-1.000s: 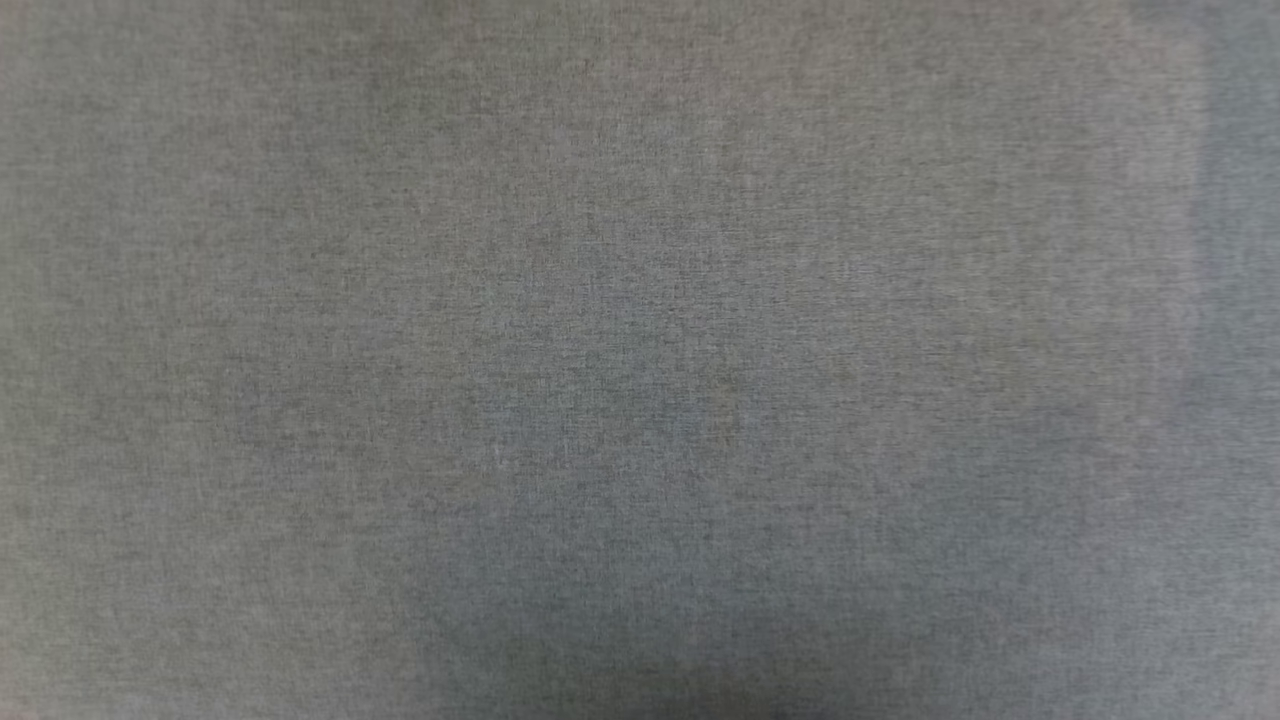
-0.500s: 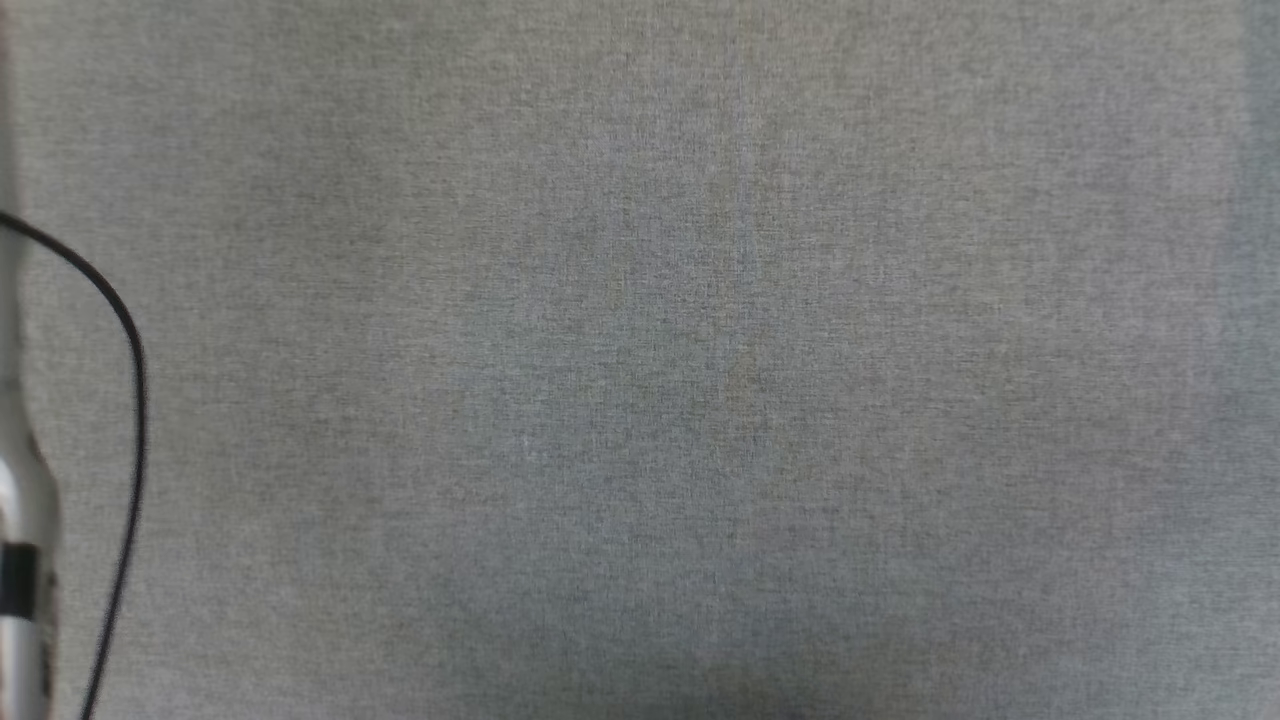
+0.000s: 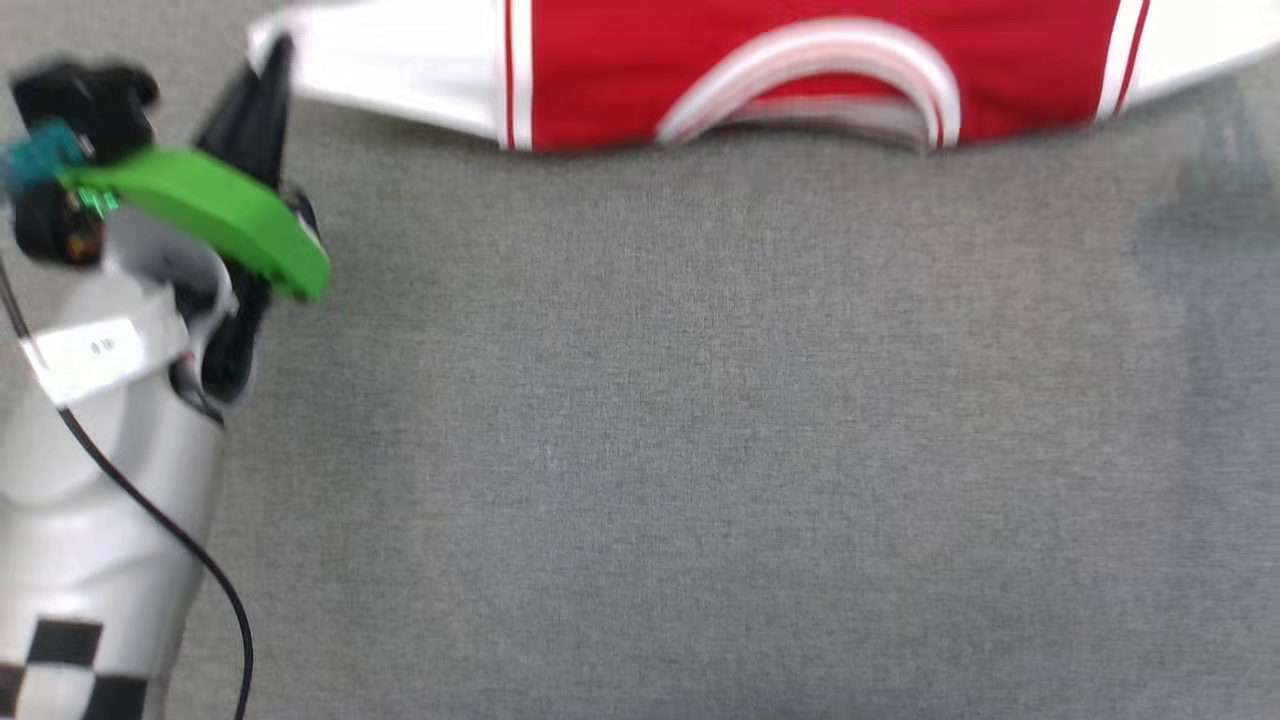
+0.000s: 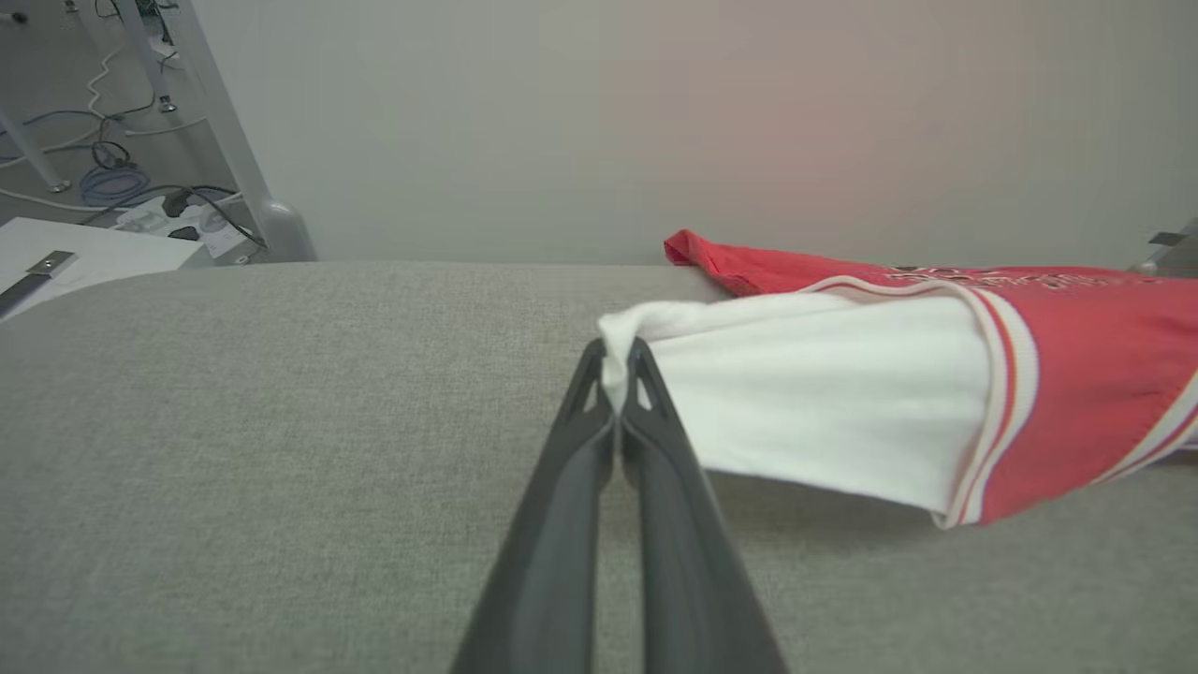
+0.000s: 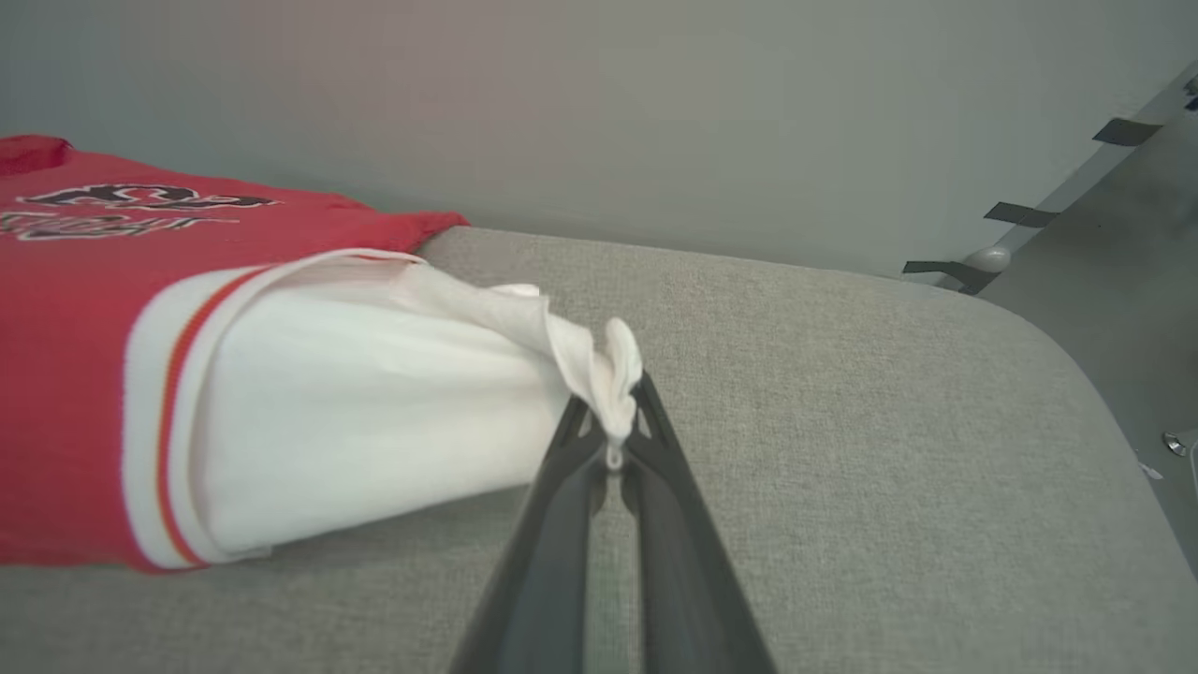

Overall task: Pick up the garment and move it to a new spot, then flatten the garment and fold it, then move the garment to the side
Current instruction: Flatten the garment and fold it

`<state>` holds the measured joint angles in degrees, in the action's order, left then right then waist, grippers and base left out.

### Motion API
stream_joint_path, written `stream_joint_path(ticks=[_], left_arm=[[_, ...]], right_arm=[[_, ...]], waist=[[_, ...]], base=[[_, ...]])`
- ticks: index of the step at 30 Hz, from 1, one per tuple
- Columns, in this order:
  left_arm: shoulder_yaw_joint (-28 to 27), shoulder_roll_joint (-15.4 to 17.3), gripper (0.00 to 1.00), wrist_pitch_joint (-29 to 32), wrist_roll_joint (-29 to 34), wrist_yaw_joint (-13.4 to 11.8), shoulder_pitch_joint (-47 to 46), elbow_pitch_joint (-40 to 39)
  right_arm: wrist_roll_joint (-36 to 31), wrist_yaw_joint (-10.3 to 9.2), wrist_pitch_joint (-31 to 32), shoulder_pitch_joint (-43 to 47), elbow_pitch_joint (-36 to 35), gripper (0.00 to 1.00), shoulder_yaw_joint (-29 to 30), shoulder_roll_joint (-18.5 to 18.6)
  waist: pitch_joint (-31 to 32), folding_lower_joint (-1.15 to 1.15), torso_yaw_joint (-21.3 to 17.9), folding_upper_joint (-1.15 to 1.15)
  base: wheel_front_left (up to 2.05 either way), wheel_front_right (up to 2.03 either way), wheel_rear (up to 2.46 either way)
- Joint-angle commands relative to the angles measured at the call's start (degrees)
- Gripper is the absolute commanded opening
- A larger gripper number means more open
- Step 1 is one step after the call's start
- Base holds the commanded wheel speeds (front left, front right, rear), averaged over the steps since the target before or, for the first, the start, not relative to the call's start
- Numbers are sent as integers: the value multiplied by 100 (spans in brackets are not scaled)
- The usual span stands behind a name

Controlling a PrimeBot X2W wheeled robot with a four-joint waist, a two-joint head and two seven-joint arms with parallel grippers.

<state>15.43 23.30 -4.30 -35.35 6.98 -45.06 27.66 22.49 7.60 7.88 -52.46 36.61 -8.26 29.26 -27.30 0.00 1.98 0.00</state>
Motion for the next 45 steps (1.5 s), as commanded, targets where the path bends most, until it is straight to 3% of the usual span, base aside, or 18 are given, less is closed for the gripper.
stream_joint_path(ticks=[1, 11, 21, 37, 45], left_arm=[[-14, 80, 0, 76, -92, -80, 271, -52], [145, 222, 0, 1093, -520, -331, 1910, -528], [172, 457, 0, 1823, -872, -625, 3075, -1310], [324, 948, 0, 3151, -1568, -1012, 4870, -2888], [481, 948, 0, 3364, -1607, -1047, 4963, -3537]], right_arm=[[100, -11, 109, 276, 62, 0, 79, 48], [702, -11, 913, 1815, -1, 0, 396, 48], [1069, -11, 1681, 3017, -500, 0, 856, -36], [1279, -11, 3789, 5066, -2127, 0, 1984, -410], [1070, -11, 4367, 5447, -3084, 0, 2398, -725]], waist=[[457, 0, 10, 0], [1174, 0, 9, 0], [1711, 0, -11, 0], [2151, 0, -20, 0], [2035, 0, 40, 0]], base=[[0, 0, 0], [0, 0, 0], [0, 0, 0], [0, 0, 0], [0, 0, 0]])
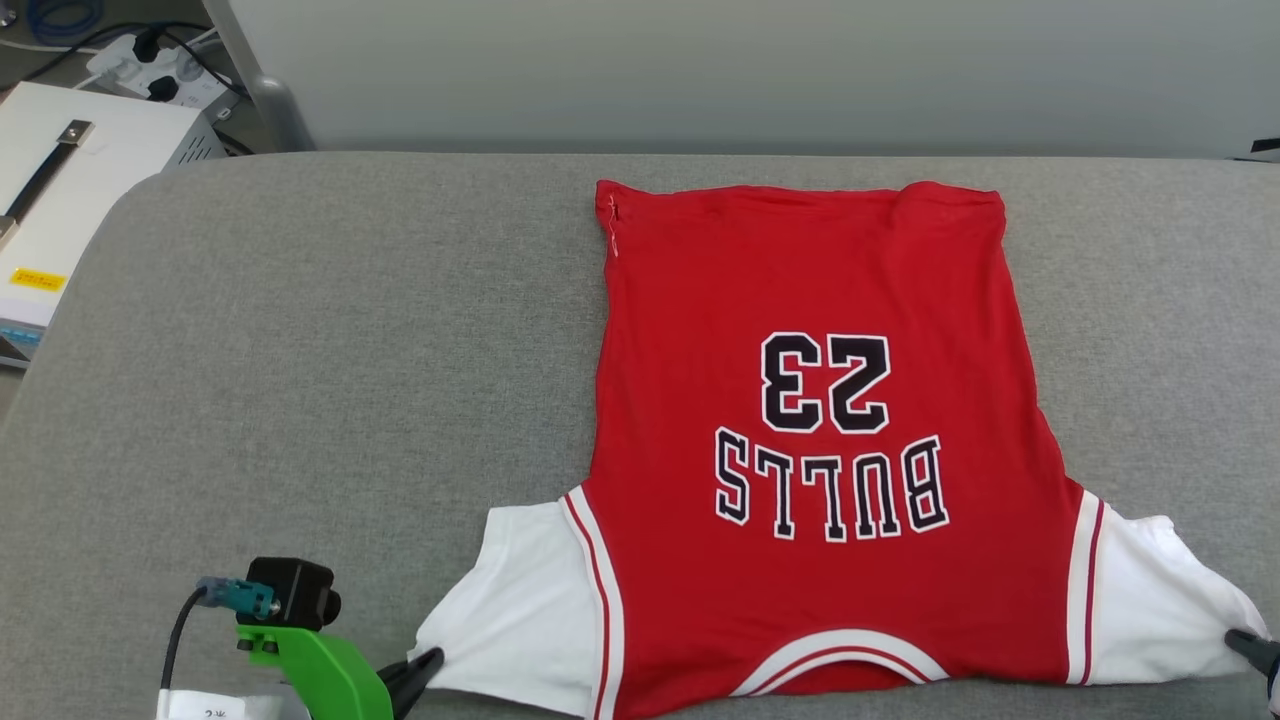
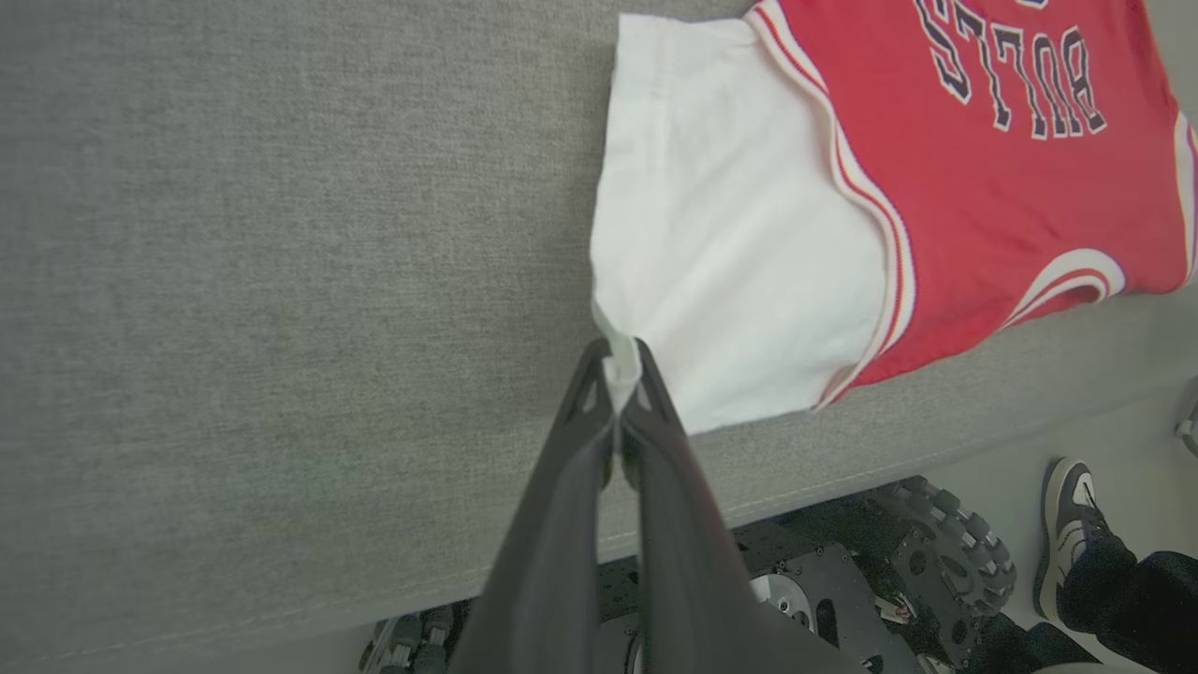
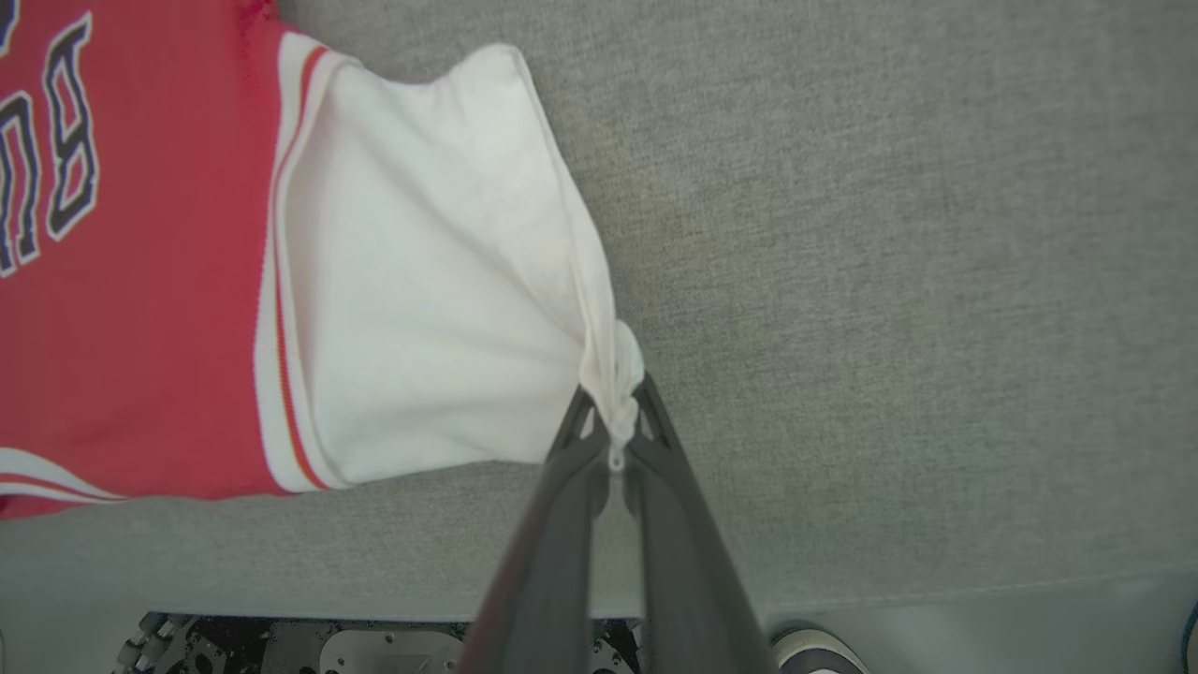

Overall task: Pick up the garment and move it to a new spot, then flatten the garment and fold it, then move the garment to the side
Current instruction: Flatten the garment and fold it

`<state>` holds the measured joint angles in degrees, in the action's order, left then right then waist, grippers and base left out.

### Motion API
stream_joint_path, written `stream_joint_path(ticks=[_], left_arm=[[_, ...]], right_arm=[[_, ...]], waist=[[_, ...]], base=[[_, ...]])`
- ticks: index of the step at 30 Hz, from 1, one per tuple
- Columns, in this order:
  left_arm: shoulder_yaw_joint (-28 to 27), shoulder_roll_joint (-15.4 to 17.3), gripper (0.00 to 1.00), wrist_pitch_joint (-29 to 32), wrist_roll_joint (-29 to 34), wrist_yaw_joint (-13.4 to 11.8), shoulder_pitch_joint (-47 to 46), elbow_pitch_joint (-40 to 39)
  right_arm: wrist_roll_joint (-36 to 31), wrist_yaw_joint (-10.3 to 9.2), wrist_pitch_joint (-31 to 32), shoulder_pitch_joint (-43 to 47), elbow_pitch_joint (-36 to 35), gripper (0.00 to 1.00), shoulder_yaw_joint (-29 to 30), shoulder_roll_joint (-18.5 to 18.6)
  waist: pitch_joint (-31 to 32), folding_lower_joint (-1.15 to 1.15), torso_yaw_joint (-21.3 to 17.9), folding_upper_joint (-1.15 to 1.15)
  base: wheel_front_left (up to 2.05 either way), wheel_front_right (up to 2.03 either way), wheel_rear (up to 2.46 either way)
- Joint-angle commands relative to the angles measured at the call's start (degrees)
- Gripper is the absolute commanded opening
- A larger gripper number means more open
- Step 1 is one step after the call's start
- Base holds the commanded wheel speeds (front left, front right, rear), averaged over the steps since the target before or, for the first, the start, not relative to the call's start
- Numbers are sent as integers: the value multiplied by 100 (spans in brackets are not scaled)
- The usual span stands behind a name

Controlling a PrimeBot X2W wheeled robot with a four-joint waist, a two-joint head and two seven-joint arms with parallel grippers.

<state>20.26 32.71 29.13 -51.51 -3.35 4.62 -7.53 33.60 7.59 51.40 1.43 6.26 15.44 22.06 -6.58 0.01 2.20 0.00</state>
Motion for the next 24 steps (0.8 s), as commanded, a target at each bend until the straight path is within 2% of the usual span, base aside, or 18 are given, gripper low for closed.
stream_joint_path(ticks=[1, 2, 9, 14, 16, 19, 24], left_arm=[[22, 0, 0, 37, 19, -7, -30, -78], [59, -2, 0, 57, 42, 7, -61, -163], [228, 47, 0, 239, 203, -38, -196, -909], [339, 125, 0, 414, 405, -154, -294, -1474], [379, 133, 0, 437, 497, -171, -366, -1638], [439, 113, 0, 438, 606, -167, -471, -1828], [556, 36, 0, 397, 811, -131, -698, -2069]], right_arm=[[-66, -10, 16, 35, -159, 44, 34, -18], [-90, -10, 20, -1, -284, 100, 42, -28], [-23, -10, 357, -477, -1127, 100, -67, 99], [106, -10, 708, -1401, -1519, 100, -107, 124], [143, -10, 888, -1839, -1524, 100, -95, 76], [-3, -10, 1145, -2416, -1441, 100, -156, 202], [-339, -10, 1506, -3543, -850, 100, -293, 465]], waist=[[-66, -1, 27, 0], [-110, -1, 41, 0], [-546, -1, 191, 0], [-1134, -1, 430, 0], [-1375, -1, 546, 0], [-1696, -1, 711, 0], [-2203, -1, 1043, 0]], base=[[0, 0, 0], [0, 0, 0], [0, 0, 0], [0, 0, 0], [0, 0, 0], [0, 0, 0], [0, 0, 0]])
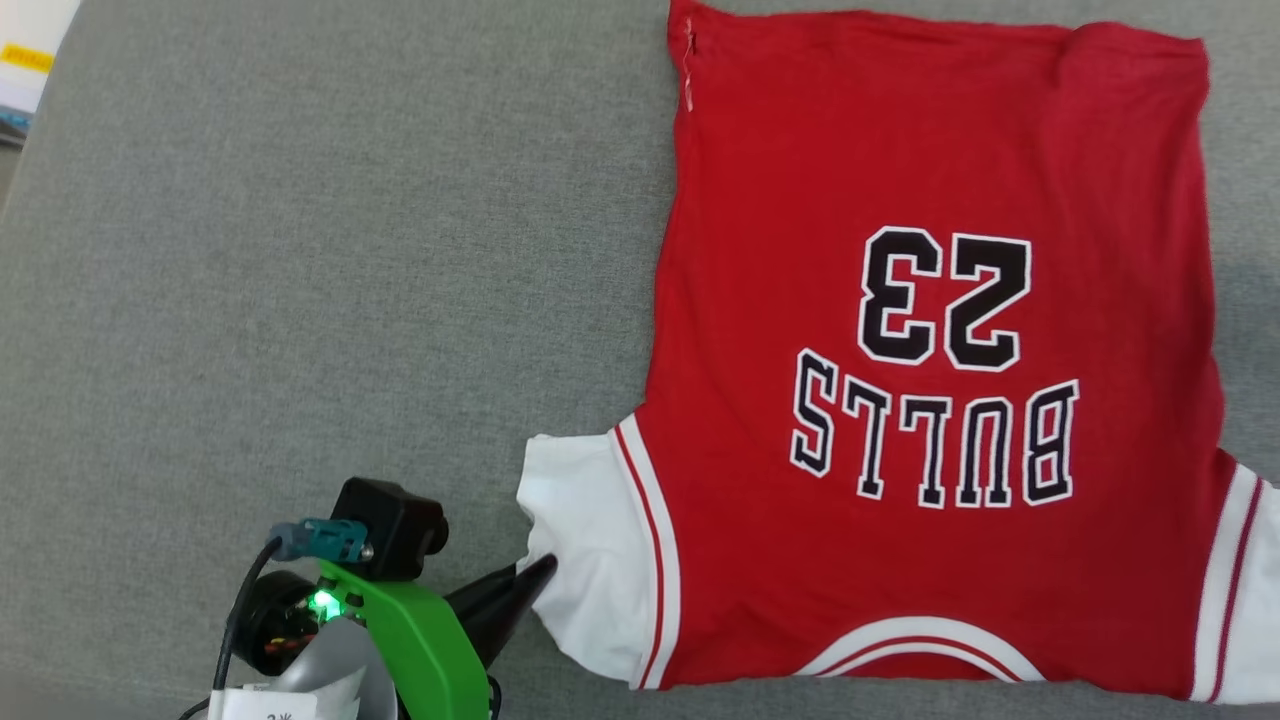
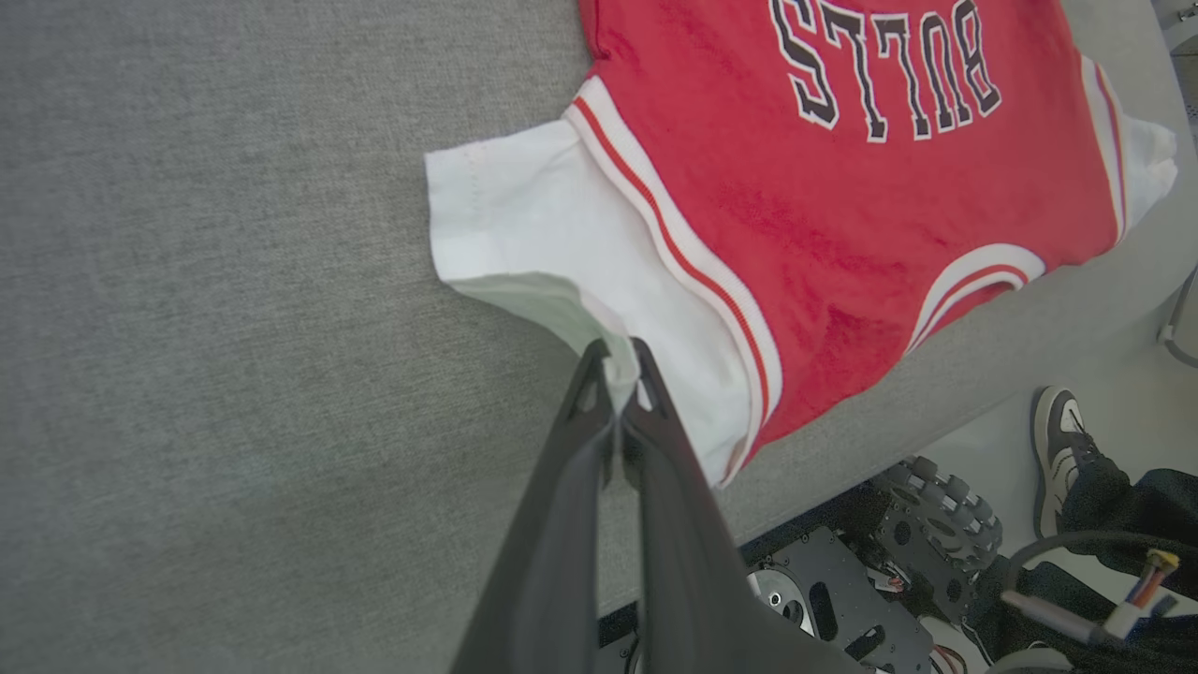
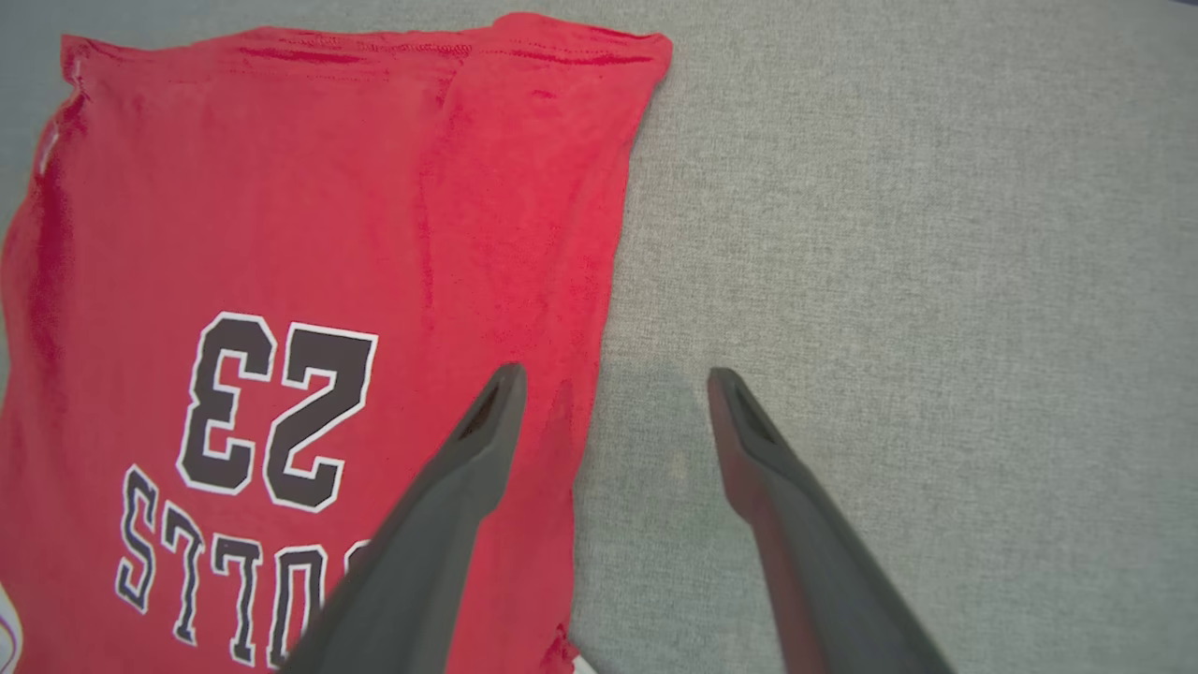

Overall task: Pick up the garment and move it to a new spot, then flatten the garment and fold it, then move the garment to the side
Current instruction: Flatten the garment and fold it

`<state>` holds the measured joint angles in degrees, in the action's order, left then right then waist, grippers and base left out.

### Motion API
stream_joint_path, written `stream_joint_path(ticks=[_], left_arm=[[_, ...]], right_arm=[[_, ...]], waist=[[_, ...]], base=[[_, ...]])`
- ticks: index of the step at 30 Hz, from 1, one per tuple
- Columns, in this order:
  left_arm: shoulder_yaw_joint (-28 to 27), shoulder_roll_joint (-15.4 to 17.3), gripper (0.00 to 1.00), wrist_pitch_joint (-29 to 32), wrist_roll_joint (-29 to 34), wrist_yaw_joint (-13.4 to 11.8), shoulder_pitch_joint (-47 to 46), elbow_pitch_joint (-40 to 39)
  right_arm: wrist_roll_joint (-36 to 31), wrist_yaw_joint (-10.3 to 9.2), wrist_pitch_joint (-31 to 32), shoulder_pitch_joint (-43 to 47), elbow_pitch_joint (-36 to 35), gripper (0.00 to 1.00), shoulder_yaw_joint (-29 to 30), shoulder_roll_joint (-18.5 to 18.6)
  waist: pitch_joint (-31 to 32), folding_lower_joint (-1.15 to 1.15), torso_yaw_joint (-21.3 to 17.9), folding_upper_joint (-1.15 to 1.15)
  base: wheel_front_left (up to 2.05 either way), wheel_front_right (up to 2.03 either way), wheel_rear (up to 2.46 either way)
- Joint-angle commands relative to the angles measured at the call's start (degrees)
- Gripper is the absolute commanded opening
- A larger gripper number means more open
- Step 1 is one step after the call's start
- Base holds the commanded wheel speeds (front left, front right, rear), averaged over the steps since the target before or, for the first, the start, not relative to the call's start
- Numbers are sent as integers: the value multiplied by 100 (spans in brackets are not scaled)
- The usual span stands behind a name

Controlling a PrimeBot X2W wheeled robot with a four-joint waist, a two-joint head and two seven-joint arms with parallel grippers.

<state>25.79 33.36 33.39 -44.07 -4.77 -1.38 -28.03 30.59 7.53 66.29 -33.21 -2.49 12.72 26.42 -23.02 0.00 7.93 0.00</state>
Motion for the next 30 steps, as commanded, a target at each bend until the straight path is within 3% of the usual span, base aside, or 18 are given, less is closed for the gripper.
stream_joint_path(ticks=[1, 10, 22, 23, 24, 25, 30], left_arm=[[25, -50, 0, -44, 100, 20, -136, -43], [280, -368, 0, -295, 338, 165, -489, -24], [430, -658, 0, -551, 449, 322, -842, 292], [438, -668, 0, -564, 457, 327, -855, 320], [445, -676, 0, -574, 464, 330, -865, 341], [452, -686, 0, -585, 469, 332, -874, 366], [455, -714, 0, -637, 470, 327, -900, 481]], right_arm=[[-104, -4, 57, -244, 144, 100, -51, 80], [-731, -4, 101, -1826, 1551, 100, -275, 633], [-1018, -4, -146, -2311, 2380, 100, -640, 795], [-1013, -4, -140, -2291, 2423, 44, -697, 813], [-1005, -4, -151, -2273, 2443, 28, -736, 830], [-990, -4, -176, -2250, 2461, 0, -775, 848], [-947, -4, -367, -2071, 2589, 0, -913, 1011]], waist=[[-626, 0, 524, 0], [-1273, 0, 1074, 0], [-1498, 0, 1286, 0], [-1495, 0, 1292, 0], [-1489, 0, 1297, 0], [-1480, 0, 1300, 0], [-1334, 0, 1263, 0]], base=[[0, 0, 0], [0, 0, 0], [0, 0, 0], [0, 0, 0], [0, 0, 0], [0, 0, 0], [0, 0, 0]])
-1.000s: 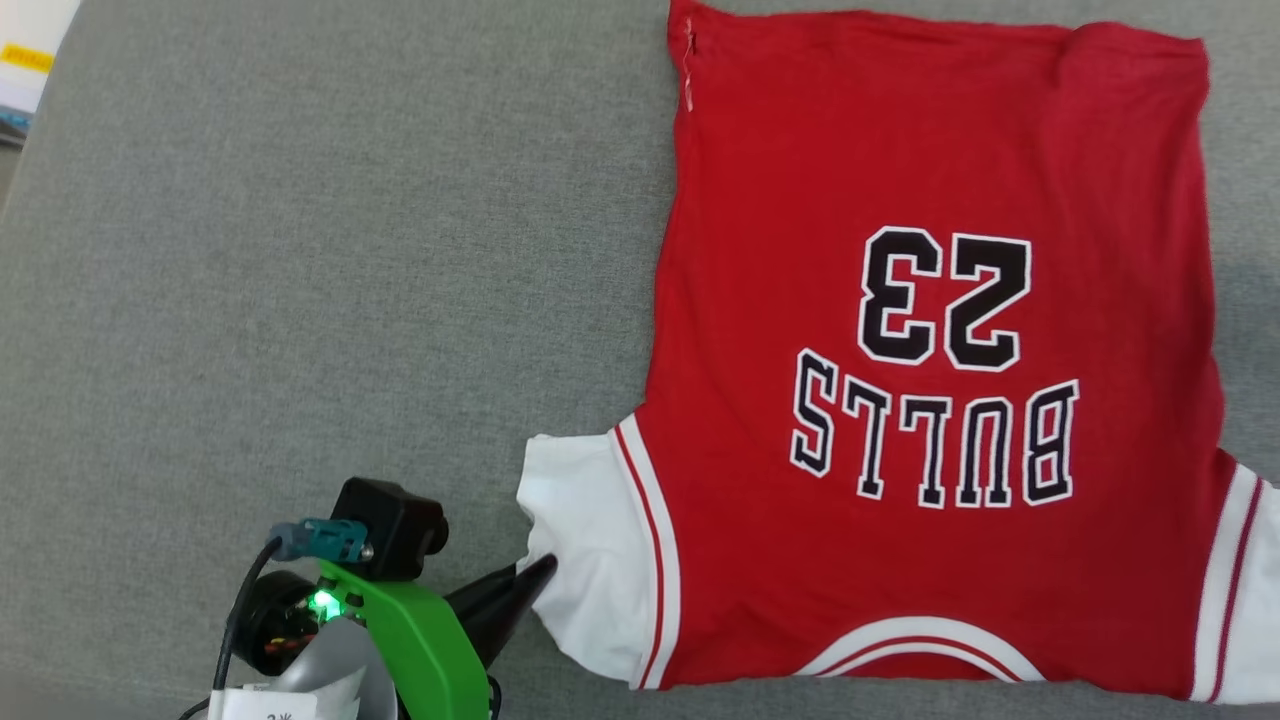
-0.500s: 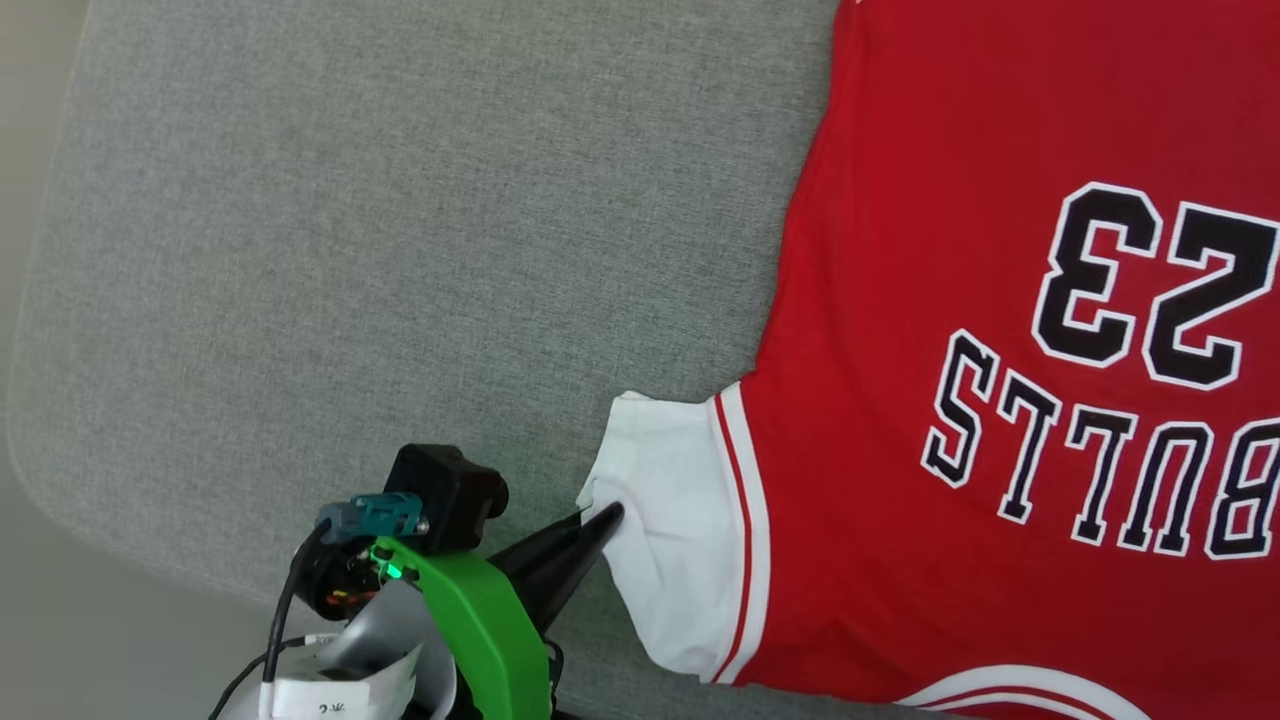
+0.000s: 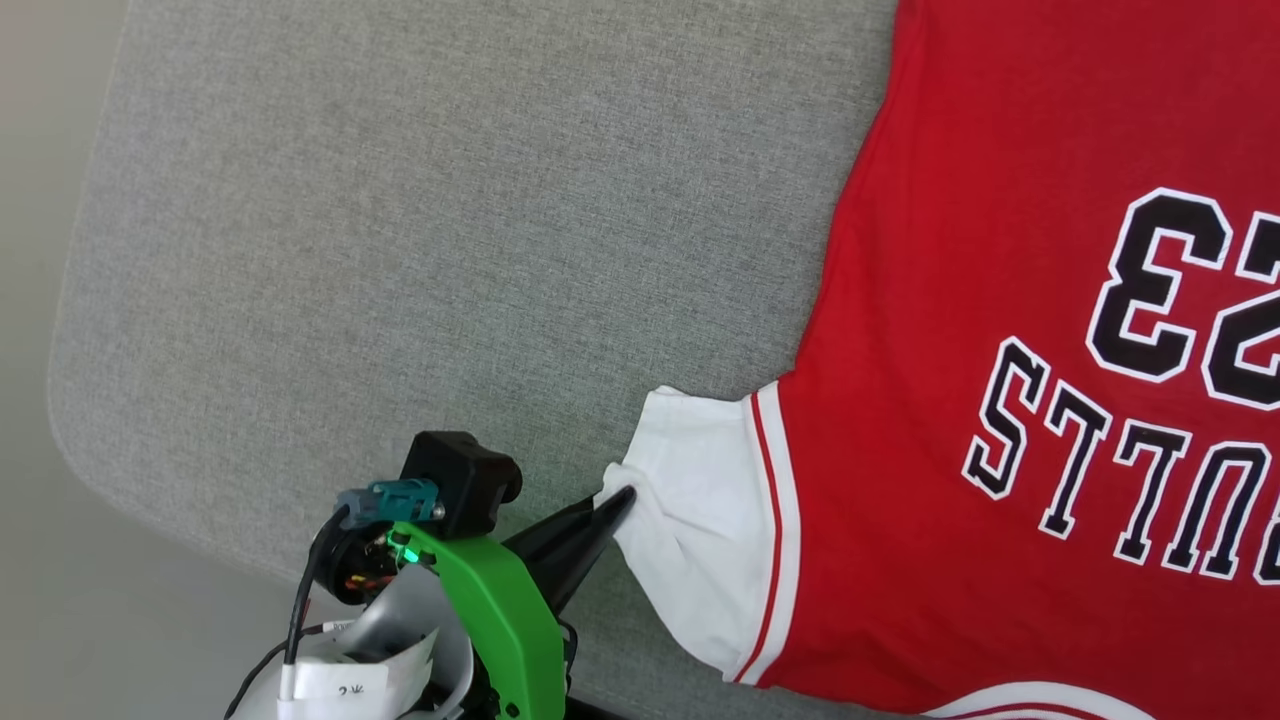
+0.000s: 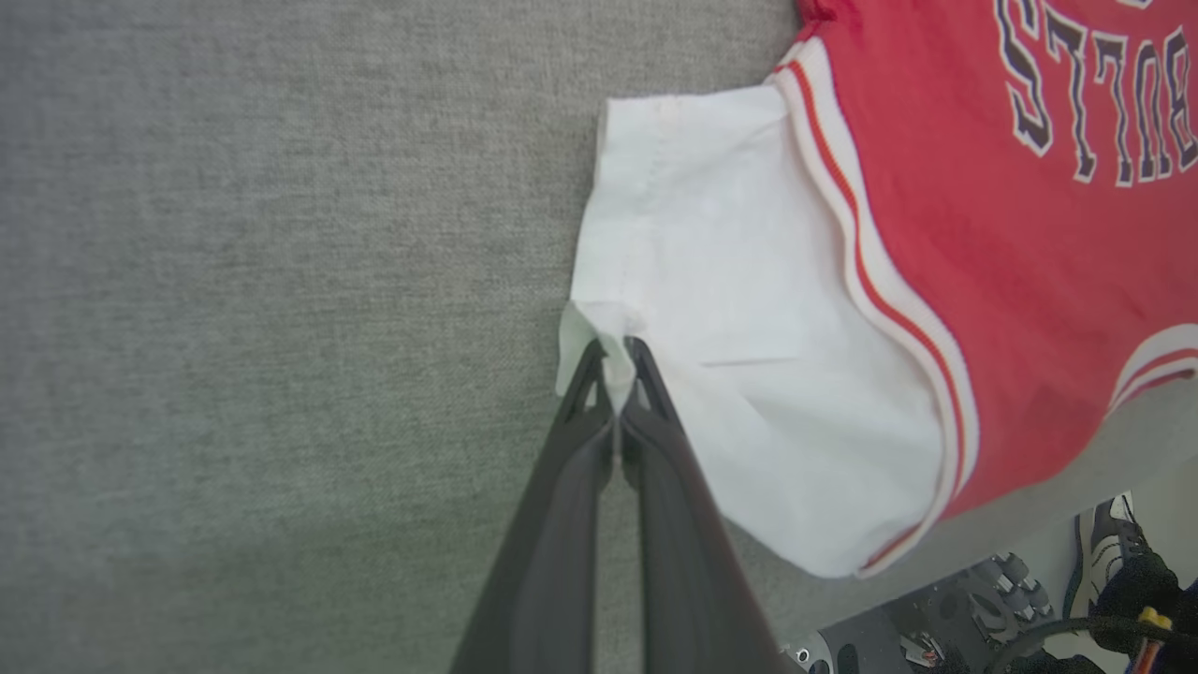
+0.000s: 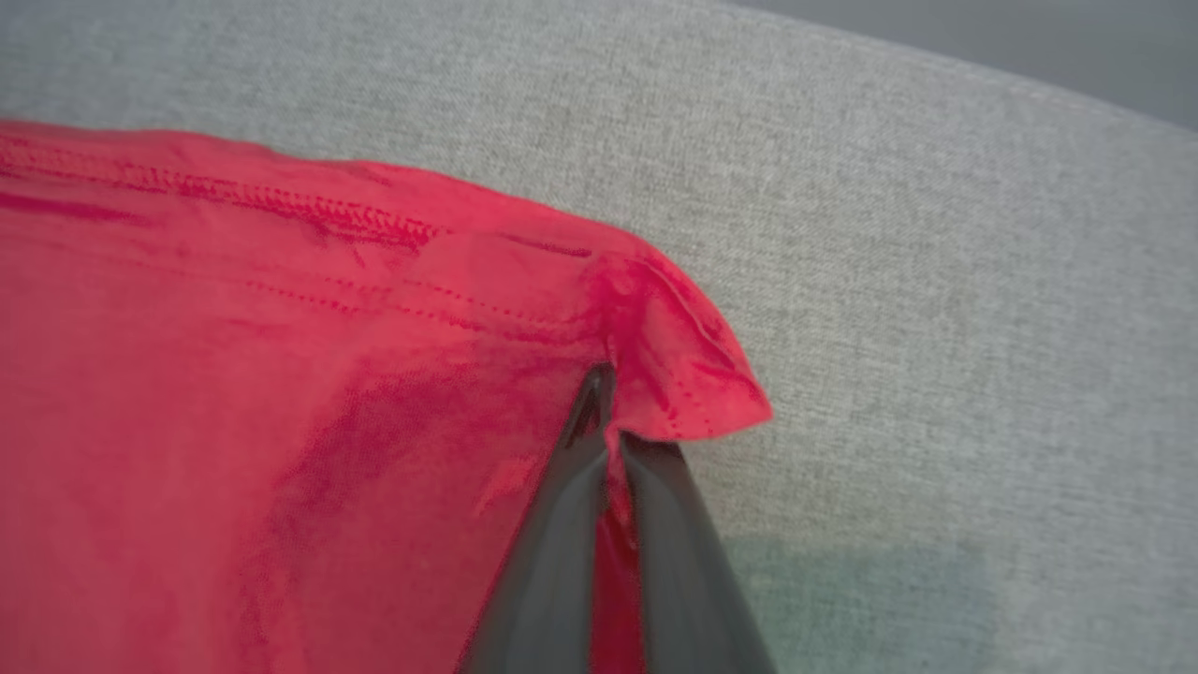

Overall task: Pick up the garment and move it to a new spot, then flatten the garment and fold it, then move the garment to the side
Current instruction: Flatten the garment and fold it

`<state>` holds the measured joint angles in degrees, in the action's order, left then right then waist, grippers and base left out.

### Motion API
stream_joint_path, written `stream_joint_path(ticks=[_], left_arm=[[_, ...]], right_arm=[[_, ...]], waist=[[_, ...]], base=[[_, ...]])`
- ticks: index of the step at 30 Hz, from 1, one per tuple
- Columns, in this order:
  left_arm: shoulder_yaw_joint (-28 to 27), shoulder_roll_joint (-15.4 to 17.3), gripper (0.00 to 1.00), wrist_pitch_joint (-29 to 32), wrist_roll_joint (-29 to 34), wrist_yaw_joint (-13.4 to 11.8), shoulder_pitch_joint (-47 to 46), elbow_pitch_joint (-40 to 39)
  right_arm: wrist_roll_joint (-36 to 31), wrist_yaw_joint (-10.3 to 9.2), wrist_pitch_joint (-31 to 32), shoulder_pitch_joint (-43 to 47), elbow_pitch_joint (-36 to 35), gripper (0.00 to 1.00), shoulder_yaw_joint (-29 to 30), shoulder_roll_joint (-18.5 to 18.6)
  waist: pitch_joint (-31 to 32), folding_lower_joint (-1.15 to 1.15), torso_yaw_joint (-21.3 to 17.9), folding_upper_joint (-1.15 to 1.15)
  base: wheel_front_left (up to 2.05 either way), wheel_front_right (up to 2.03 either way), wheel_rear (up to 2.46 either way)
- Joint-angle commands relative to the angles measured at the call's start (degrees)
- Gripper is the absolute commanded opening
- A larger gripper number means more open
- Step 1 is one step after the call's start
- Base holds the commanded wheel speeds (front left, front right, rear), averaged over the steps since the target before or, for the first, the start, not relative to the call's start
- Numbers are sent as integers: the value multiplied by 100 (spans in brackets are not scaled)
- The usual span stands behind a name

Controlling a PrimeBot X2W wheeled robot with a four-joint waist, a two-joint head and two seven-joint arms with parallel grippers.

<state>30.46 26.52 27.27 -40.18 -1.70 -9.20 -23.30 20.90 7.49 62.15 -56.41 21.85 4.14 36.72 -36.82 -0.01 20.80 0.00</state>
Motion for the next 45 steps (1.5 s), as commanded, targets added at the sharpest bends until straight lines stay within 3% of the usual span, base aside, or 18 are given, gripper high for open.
stream_joint_path(ticks=[1, 10, 21, 27, 36, 45], left_arm=[[-18, -26, 0, -32, 83, 15, -120, 23], [-133, 65, 0, -43, 13, -57, -40, 239], [-270, 144, 0, -71, -123, -205, 195, 480], [-352, 164, 0, -125, -206, -307, 377, 554], [-421, 136, 0, -301, -240, -433, 604, 546], [-436, -8, 0, -501, -229, -496, 608, 595]], right_arm=[[31, 0, 9, 281, 179, 0, -58, -5], [230, 0, -296, 860, 299, 0, -109, -33], [759, 0, -531, 2303, -127, 0, 135, -201], [935, 0, -546, 3151, -618, 0, 347, -375], [1047, 0, -213, 4871, -1979, 0, 1061, -819], [757, 0, 34, 5907, -2362, 0, 1385, -1350]], waist=[[86, 1, -41, 0], [662, 1, -401, 0], [1610, 1, -1032, 0], [2060, 1, -1326, 0], [2521, 1, -1617, 0], [2670, 1, -1651, 0]], base=[[0, 0, 0], [0, 0, 0], [0, 0, 0], [0, 0, 0], [0, 0, 0], [0, 0, 0]])
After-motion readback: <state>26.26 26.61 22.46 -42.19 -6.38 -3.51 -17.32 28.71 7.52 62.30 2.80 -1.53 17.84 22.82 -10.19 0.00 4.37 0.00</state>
